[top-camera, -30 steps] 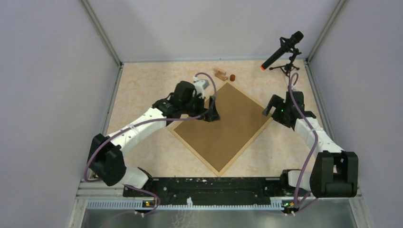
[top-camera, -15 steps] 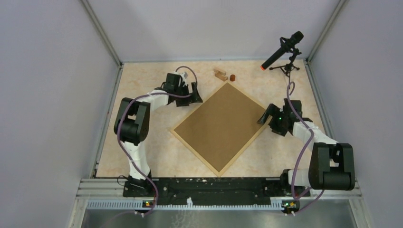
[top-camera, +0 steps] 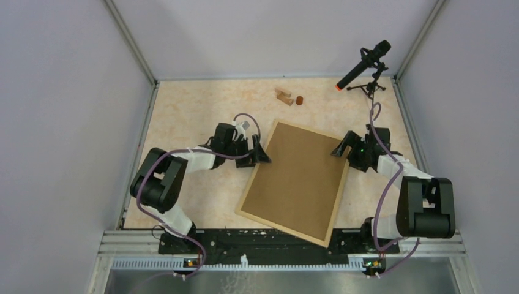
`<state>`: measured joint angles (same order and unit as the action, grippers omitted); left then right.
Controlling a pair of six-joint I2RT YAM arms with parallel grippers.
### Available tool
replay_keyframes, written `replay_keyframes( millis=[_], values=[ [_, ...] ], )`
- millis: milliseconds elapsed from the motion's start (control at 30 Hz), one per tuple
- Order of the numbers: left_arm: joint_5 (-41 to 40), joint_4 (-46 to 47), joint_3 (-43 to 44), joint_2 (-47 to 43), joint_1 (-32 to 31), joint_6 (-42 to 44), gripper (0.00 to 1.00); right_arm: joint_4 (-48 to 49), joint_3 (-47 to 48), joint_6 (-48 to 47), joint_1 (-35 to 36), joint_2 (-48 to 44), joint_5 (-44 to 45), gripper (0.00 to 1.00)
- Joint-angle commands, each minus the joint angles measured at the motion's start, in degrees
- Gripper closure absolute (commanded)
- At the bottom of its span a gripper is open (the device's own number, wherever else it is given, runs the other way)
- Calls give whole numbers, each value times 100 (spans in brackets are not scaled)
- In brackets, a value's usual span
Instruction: Put the photo into the frame
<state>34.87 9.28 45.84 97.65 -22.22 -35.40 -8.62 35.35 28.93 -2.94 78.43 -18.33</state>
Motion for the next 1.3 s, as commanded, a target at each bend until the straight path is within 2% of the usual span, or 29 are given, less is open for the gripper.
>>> replay_keyframes(
  millis=[0, 233, 433, 633, 733, 800, 900, 1000, 1133, 1267],
  values=[
    [344, -583, -328, -342, -482, -304, 1, 261, 156, 52, 116, 188, -574, 7],
    [131, -1442, 373, -74, -91, 250, 2, -5, 591, -76, 115, 645, -620, 7],
    [168, -1403, 635, 4, -18, 219, 2, 216, 679, 41, 234, 803, -909, 7],
    [73, -1479, 999, 208, 8, 274, 2, 554, 1067, 378, 601, 1434, -846, 7],
    [-176, -1765, 1311, 312, 9, 367, 1, 666, 1324, 529, 653, 1706, -817, 7],
    [-679, -2191, 1562, 293, 8, 488, 1, 462, 1585, 422, 654, 1826, -694, 7],
    [-1461, -3067, 1851, 31, -14, 590, 2, -163, 1774, 93, 654, 1747, -167, 6],
    [-1892, -3524, 1570, -561, -164, 529, 2, -529, 1673, -131, 654, 1487, 99, 6],
    [-1963, -3838, 1080, -1263, -564, 131, 2, -750, 1361, -260, 654, 1166, 85, 6],
    [-2017, -3889, 853, -1536, -1100, -289, 2, -818, 1062, -287, 657, 929, -54, 6]
  ],
)
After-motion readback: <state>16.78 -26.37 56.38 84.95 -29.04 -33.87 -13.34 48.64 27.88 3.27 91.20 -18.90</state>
